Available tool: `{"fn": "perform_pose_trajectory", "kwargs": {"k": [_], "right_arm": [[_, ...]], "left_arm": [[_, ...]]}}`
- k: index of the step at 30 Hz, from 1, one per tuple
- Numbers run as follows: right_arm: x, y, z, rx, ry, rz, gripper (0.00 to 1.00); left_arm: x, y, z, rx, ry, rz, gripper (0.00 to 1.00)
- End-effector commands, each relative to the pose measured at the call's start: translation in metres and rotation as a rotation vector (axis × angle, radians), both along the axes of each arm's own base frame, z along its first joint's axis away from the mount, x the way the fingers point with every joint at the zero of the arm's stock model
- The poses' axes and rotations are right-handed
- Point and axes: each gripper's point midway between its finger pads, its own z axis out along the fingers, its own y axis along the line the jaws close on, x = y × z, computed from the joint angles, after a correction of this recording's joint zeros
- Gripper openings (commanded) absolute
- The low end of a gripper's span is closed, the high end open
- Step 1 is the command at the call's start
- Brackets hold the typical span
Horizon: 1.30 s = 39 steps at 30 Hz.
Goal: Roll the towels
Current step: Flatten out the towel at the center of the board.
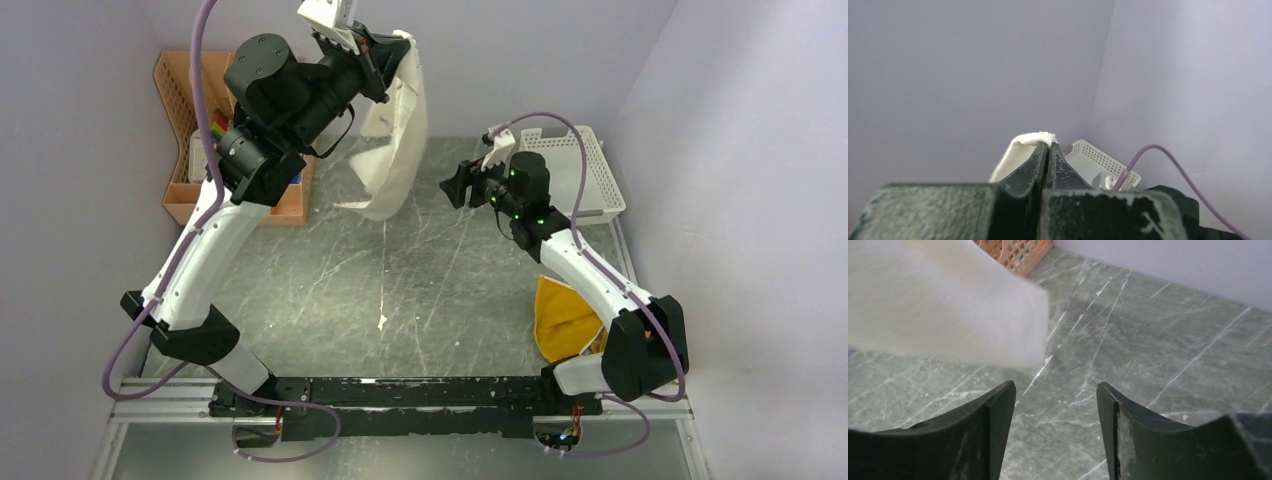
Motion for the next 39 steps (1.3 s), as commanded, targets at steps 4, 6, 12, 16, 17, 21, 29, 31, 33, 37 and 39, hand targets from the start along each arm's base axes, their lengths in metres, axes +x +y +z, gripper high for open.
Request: {"fn": "perform_pose_trajectory", "kwargs": {"k": [4,6,12,16,17,21,29,31,33,37,39], "right_arm": [[-0.025,0.019,-0.026,0.007,-0.015,0.097,0.7],[-0.033,0.022,-0.031,0.01,-0.04,0.095,0.74],[-0.051,0.002,-0.023,0.088,-0.141,-0.026,0.88],[-0.052,-0.021,-0.008,0.129,-0.189,-0.147,0.91],[-0.052,-0.021,-0.004,0.133,-0.198,-0.149,0.91],[-0.058,0.007,-0.01,0.082,-0.188,-0.01,0.92],[-0.099,0.107,-0.073,-0.203,-0.159,0.261,0.9],[-0.105,0.128,-0.093,-0.267,-0.126,0.319,0.88],[-0.104,0.147,-0.112,-0.328,-0.086,0.364,0.86],[-0.086,0.172,-0.142,-0.404,-0.024,0.385,0.78],[-0.077,0.181,-0.16,-0.436,0.01,0.388,0.74]], "left_arm": [[0.017,0.035,0.016,-0.032,-0.069,0.236,0.07],[0.03,0.045,0.008,-0.021,-0.049,0.328,0.07],[0.059,0.055,-0.01,0.042,-0.017,0.503,0.07],[0.065,0.051,-0.022,0.1,-0.021,0.602,0.07],[0.066,0.049,-0.025,0.121,-0.022,0.63,0.07],[0.073,0.048,-0.04,0.195,-0.014,0.731,0.07],[0.093,0.058,-0.079,0.361,0.016,0.889,0.07],[0.104,0.065,-0.096,0.407,0.058,0.9,0.07],[0.117,0.076,-0.116,0.429,0.122,0.897,0.07],[0.138,0.096,-0.144,0.42,0.207,0.849,0.07],[0.145,0.106,-0.153,0.422,0.234,0.843,0.07]]}}
